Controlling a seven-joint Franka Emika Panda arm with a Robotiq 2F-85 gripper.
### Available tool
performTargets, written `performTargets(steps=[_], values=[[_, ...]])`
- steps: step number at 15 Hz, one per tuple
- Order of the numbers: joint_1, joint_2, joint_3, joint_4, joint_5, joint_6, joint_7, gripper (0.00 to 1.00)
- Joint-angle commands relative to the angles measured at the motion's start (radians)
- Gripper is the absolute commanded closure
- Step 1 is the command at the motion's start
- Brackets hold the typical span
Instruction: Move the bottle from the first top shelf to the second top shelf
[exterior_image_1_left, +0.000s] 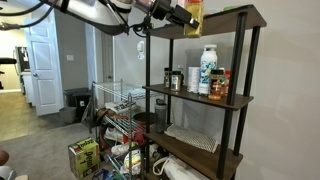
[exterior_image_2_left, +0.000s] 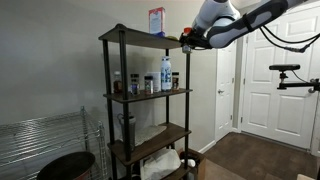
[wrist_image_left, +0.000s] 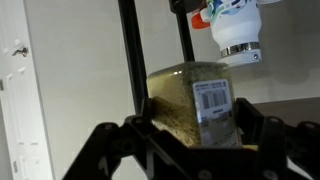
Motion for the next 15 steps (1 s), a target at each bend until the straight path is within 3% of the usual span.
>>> performTargets(steps=[1, 15], values=[[-0.01, -0.006, -0.017, -0.015, 0.0, 0.042, 0.022, 0.43], [0.013, -0.064, -0.059, -0.183, 0.015, 0.032, -0.012, 0.43]])
